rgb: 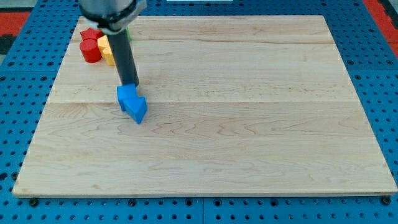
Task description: Move blue triangle and blue cube towards down
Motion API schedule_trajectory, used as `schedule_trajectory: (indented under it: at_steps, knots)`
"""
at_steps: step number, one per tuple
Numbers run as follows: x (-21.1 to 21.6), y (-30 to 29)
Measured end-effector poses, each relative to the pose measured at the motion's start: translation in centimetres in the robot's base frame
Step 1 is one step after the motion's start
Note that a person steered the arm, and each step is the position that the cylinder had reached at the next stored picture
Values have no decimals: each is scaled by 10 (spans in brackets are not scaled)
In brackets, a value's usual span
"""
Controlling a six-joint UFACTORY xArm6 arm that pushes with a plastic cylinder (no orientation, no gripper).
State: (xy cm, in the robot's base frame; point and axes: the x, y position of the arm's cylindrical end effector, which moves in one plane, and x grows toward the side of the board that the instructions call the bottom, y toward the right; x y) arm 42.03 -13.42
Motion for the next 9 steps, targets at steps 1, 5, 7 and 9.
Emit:
schedule_trajectory:
  at_steps: [1,5,7,9]
  knots:
    - [5,-13]
    - [-85,-99]
    - [-102,-108]
    - [-145,-52]
